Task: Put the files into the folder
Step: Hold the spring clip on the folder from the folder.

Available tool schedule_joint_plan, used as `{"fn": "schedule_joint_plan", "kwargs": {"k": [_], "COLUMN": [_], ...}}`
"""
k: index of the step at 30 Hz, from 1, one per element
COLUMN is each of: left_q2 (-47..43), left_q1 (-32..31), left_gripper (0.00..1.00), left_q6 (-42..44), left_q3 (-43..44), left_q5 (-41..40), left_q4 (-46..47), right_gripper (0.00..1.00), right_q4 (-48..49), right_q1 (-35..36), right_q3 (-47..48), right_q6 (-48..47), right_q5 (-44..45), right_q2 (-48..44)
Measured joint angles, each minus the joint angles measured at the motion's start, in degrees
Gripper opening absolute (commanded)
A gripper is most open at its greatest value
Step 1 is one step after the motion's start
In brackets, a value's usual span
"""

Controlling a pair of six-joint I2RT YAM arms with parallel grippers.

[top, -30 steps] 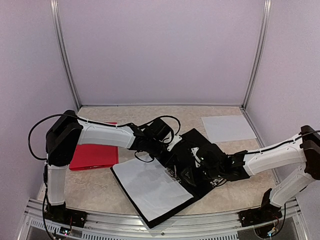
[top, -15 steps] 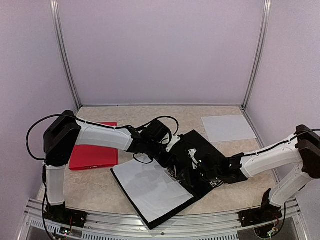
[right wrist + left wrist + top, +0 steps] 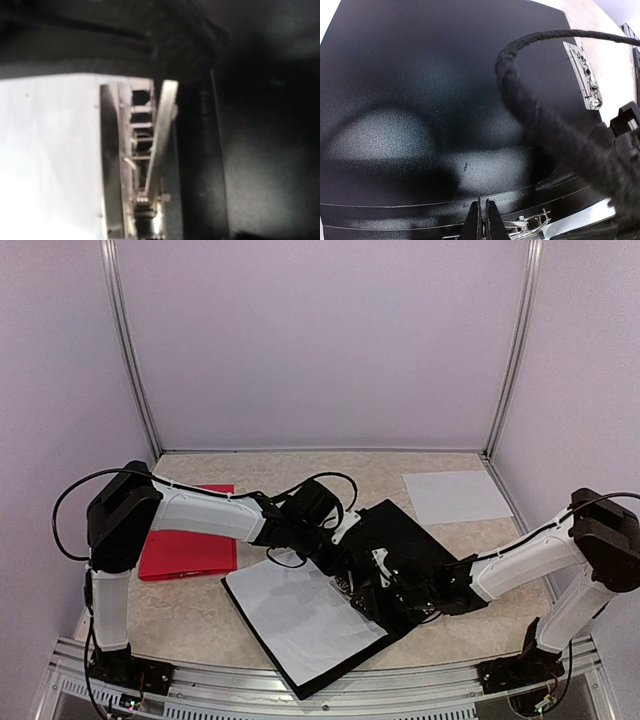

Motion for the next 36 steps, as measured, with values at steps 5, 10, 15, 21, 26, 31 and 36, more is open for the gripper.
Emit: {"fn": "schedule_joint_plan", "kwargs": {"k": [5, 10, 15, 21, 26, 31, 36], "left_q2": [0.0, 0.0, 0.0, 0.0, 0.0, -0.2, -0.5], "left_q1": [0.0, 0.0, 0.0, 0.0, 0.0, 0.0, 0.0], "left_gripper": [0.00, 0.00, 0.00, 0.00, 0.00, 0.00, 0.00], "left_q6": [0.0, 0.0, 0.0, 0.0, 0.0, -0.1, -0.5], "left_q3": [0.0, 0.0, 0.0, -0.1, -0.2, -0.4, -1.0], "left_q5": [0.0, 0.0, 0.0, 0.0, 0.0, 0.0, -0.3], "left_q4": [0.0, 0.0, 0.0, -0.1, -0.1, 0.0, 0.4], "right_gripper": [0.50, 0.46, 0.44, 0.37, 0.31, 0.25, 0.20], "right_q4": [1.5, 2.1, 2.3, 3.6, 3.8, 3.8, 3.8], "right_q1": [0.0, 0.1, 0.3, 0.4, 0.5, 0.7, 0.9], "right_q3": [0.0, 0.8, 3.1, 3.5, 3.5, 3.5, 3.4], "right_q6": [-0.2, -0.9, -1.6, -1.6, -1.5, -1.1, -0.8], "right_q5": [-0.7, -0.6, -0.1, 0.3, 0.3, 0.6, 1.2], "right_q2": [0.7, 2.1, 4.4, 5.4, 5.7, 5.7, 5.8]}}
